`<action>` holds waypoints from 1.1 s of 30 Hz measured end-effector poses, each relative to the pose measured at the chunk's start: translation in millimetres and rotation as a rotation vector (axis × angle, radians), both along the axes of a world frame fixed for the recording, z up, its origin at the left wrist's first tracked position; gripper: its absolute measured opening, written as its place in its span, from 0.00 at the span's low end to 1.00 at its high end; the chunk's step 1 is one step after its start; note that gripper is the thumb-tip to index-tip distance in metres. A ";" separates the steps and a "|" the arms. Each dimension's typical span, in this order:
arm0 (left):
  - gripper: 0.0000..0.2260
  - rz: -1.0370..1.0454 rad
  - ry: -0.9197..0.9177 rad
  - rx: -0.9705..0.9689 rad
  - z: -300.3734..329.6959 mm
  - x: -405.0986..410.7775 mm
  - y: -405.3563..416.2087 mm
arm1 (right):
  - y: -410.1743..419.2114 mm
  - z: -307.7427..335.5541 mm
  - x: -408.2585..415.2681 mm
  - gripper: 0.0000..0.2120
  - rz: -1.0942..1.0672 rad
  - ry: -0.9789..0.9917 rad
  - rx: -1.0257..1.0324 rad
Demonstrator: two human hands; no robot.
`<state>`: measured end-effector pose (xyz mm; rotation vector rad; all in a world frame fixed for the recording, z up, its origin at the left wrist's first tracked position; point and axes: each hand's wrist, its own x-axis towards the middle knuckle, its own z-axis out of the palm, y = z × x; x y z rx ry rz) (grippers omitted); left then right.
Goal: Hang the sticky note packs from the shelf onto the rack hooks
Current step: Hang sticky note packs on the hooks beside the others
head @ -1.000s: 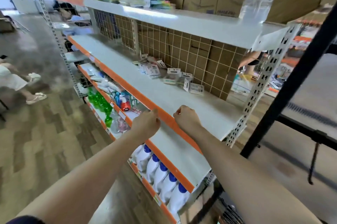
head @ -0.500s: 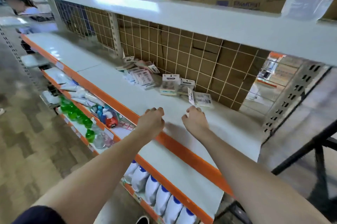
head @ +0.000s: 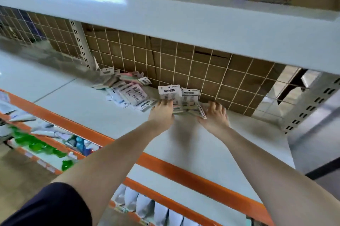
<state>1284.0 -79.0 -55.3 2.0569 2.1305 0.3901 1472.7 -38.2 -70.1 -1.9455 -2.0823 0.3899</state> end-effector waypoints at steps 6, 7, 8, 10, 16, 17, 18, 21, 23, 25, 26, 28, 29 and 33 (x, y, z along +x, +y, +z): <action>0.24 -0.017 0.125 0.053 -17.6 -7.0 40.0 | 11.3 -12.8 6.0 0.44 0.028 -0.082 -0.141; 0.25 -0.033 0.133 0.032 -19.7 -7.9 44.7 | 11.8 -14.1 6.7 0.44 0.046 -0.114 -0.145; 0.26 -0.047 0.124 0.008 -21.5 -8.5 48.4 | 11.8 -14.7 8.0 0.43 0.057 -0.137 -0.137; 0.27 -0.062 0.150 -0.008 -23.7 -8.9 53.0 | 11.7 -14.2 11.5 0.40 0.061 -0.163 -0.111; 0.20 -0.225 0.486 0.102 -20.9 -9.9 53.4 | 2.2 -13.2 11.9 0.26 0.039 -0.191 0.020; 0.19 -0.258 0.513 0.104 -21.1 -10.3 49.7 | -0.9 -13.9 11.6 0.24 0.040 -0.193 0.040; 0.19 -0.288 0.539 0.105 -21.6 -11.2 45.0 | -4.1 -14.2 11.6 0.22 0.041 -0.196 0.064; 0.18 -0.305 0.535 0.178 -20.5 -17.0 27.9 | -13.8 -14.9 13.0 0.20 0.023 -0.177 0.124; 0.16 -0.233 0.371 0.276 -13.5 -21.1 17.9 | -19.9 -14.6 15.5 0.17 -0.008 -0.098 0.136; 0.10 -0.147 0.103 0.369 -2.6 -21.5 5.6 | -25.9 -12.8 19.6 0.11 -0.071 0.054 0.160; 0.08 -0.102 -0.024 0.420 1.4 -20.4 1.3 | -27.9 -11.5 22.3 0.08 -0.116 0.149 0.174; 0.08 -0.039 -0.239 0.431 5.7 -17.6 -4.8 | -30.9 -8.4 28.0 0.09 -0.231 0.371 0.208; 0.10 -0.036 -0.351 0.402 6.3 -14.7 -7.0 | -31.7 -6.1 31.1 0.10 -0.295 0.497 0.215; 0.11 0.076 -0.997 0.157 10.5 9.6 -12.3 | -40.1 2.3 48.0 0.08 -0.534 1.091 0.112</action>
